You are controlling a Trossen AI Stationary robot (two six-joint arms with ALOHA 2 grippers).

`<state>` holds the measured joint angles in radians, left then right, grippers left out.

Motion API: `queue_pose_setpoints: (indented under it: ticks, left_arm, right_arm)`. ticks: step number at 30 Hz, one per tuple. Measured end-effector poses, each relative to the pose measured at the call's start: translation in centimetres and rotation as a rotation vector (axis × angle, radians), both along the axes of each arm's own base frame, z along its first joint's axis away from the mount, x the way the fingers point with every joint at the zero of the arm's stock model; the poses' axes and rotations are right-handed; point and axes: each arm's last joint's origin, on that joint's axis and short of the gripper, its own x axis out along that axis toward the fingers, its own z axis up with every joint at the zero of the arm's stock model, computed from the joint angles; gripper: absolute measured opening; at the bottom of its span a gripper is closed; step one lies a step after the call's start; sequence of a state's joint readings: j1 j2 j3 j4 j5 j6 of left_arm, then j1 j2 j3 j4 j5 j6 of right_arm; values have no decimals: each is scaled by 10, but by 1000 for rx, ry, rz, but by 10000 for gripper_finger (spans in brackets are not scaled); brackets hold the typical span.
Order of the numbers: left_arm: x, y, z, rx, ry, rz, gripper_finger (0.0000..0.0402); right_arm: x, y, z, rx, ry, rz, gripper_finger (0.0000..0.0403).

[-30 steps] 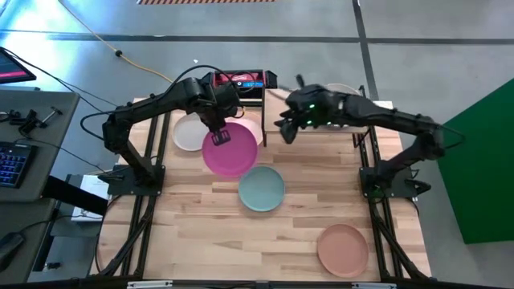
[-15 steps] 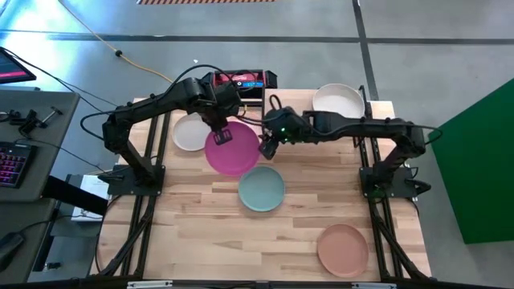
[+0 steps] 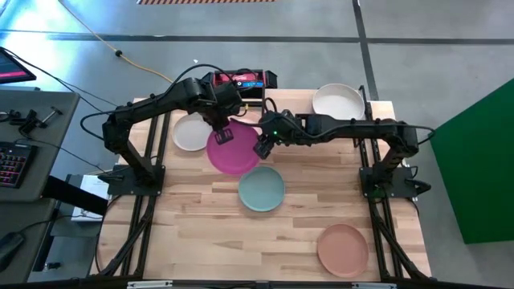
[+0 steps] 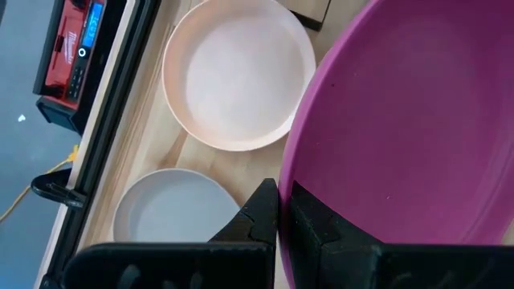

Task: Place and stack plates onto a shelf
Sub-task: Stack the pink plate on the light gray plate on the shelf

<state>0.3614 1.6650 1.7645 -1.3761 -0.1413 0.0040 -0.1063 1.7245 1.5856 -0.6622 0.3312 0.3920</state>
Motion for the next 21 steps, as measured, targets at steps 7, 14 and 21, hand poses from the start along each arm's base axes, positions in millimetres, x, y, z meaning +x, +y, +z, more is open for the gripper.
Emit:
queue_pose_setpoints:
  ticks: [7, 14, 21]
  left_arm:
    - [4, 1, 1, 14, -40, 0, 0]
    - [7, 1, 2, 19, -74, -3, 0]
    - [9, 2, 3, 26, -103, 4, 0]
  right_arm:
    - [0, 0, 0, 23, -5, 8, 171]
    - [0, 0, 0, 22, -3, 6, 171]
    - [0, 0, -1, 26, -1, 1, 137]
